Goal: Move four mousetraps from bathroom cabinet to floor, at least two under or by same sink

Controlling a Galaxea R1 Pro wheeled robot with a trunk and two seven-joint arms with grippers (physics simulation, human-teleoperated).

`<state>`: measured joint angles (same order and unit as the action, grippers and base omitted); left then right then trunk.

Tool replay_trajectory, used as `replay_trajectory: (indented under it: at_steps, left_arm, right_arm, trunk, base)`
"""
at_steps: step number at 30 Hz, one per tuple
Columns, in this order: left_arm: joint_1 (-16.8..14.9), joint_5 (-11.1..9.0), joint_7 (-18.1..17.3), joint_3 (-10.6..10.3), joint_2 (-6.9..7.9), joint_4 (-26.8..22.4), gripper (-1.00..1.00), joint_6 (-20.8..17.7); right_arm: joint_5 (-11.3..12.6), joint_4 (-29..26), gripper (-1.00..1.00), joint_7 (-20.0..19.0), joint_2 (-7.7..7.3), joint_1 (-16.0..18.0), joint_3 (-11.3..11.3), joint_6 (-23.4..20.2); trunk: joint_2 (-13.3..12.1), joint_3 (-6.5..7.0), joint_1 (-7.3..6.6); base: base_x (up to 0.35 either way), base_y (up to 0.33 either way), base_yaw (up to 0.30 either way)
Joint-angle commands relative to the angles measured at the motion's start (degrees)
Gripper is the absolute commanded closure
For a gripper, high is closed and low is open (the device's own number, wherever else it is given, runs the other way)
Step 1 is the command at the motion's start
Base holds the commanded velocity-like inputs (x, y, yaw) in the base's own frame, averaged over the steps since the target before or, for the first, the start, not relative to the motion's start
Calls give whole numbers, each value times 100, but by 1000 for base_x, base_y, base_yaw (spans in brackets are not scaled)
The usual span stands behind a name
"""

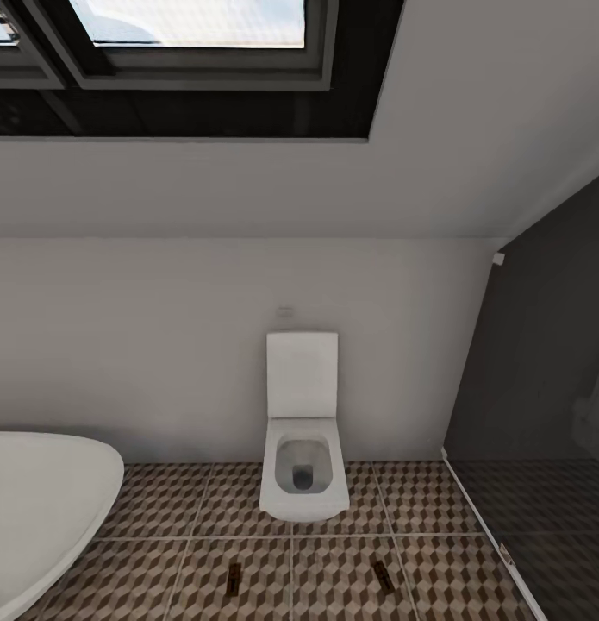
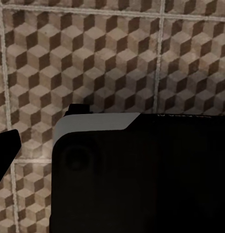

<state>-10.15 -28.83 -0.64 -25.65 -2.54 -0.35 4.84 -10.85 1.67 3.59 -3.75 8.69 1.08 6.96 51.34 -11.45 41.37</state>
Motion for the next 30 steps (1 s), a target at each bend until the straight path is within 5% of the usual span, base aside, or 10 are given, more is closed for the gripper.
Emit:
replay_trajectory:
  at_steps: [1,18,30]
  left_arm:
    - [-5,-52,-12,-50,-1,9,-100,21]
    - [-4,-37,-29,-54,4,-13,-100,33]
    - [-4,-34,-33,-46,-205,-44,-100,122]
  right_arm:
    - [-45,18,-100,27,1,5,8,27]
    - [-31,18,-100,27,43,-8,-6,27]
    - [-11,18,-100,41,434,-8,-18,28]
  trunk:
    - [6,-8,1]
    - [6,-8,1]
    - [6,-8,1]
  base:
    - [0,0,0]
    - [0,0,0]
    - [0,0,0]
